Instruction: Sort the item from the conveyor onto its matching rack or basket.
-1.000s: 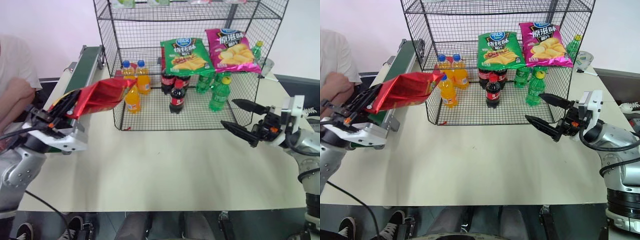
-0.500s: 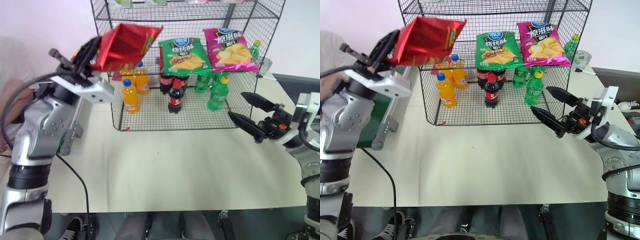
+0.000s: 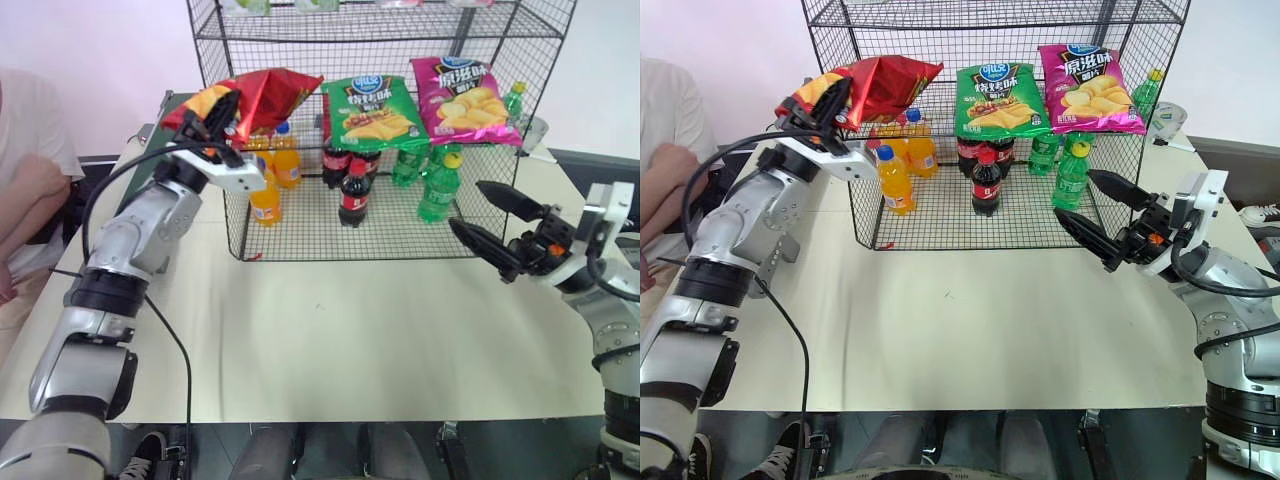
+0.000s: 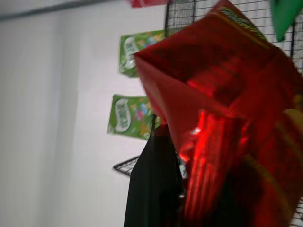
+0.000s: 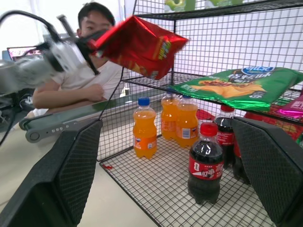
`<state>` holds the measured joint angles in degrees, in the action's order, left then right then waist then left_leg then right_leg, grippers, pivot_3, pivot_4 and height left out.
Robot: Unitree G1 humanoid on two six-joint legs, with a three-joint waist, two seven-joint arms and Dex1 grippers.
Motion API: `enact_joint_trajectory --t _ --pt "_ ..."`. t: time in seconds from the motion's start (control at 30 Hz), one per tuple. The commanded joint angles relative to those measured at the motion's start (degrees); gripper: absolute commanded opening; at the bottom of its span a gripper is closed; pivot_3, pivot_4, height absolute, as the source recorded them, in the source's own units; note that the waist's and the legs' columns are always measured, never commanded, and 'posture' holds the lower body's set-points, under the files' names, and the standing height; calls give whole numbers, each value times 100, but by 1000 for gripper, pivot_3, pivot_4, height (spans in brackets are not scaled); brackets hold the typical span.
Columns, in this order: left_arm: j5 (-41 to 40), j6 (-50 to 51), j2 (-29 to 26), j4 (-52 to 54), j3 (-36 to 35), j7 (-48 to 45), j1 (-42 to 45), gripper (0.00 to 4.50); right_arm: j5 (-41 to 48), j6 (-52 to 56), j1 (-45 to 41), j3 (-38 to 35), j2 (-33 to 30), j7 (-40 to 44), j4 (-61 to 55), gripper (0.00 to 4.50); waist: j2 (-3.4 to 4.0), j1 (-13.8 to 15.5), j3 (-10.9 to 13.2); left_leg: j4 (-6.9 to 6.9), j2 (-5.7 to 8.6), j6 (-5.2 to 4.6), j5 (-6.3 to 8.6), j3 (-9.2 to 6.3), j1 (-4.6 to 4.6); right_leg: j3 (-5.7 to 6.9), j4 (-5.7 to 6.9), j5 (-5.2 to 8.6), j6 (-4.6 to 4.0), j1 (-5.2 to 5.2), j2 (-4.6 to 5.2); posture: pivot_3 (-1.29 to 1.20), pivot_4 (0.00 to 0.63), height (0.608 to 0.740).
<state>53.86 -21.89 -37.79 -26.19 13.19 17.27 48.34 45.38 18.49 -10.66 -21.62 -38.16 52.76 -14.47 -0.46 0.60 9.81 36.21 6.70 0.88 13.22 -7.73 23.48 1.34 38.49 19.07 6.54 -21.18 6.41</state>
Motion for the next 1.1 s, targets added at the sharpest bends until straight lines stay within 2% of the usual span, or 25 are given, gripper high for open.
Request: enact_joint_trajectory --t 0.03,0.23,0.4,0.53,0.8,1.1 --pt "-27 6 234 -842 242 282 318 79 45 -75 -69 -125 -11 -18 -157 4500 0 2 0 0 0 0 0 0 0 0 3 0 0 -2 0 0 150 740" --pt "-258 -140 682 -977 440 276 527 79 -4 -91 -89 -140 -51 -35 -125 4500 -5 19 2 6 4 1 -1 -1 5 3 10 0 0 -4 3 0 150 740" --pt "-332 262 918 -1174 452 148 530 79 -33 -73 -88 -105 -72 -31 -139 4500 -6 -4 2 8 8 2 -2 0 6 3 13 0 1 -8 6 0 150 740" --pt "-1034 685 1198 -1509 26 -55 625 79 -62 -83 -123 -102 -80 -31 -87 4500 -6 -19 2 7 7 3 -3 0 6 2 19 1 2 -13 5 0 150 740" --pt "-1272 1248 1046 -1303 -90 -6 694 79 -125 -79 -145 -91 -66 -7 -59 4500 -11 -100 5 8 6 7 -5 1 8 2 27 2 3 -17 6 0 150 740" --pt "-1742 1281 1766 -2306 19 -193 1343 79 -223 -122 -313 36 -32 16 50 4500 -14 -91 6 28 12 6 -4 0 13 3 39 3 6 -16 9 0 150 740"
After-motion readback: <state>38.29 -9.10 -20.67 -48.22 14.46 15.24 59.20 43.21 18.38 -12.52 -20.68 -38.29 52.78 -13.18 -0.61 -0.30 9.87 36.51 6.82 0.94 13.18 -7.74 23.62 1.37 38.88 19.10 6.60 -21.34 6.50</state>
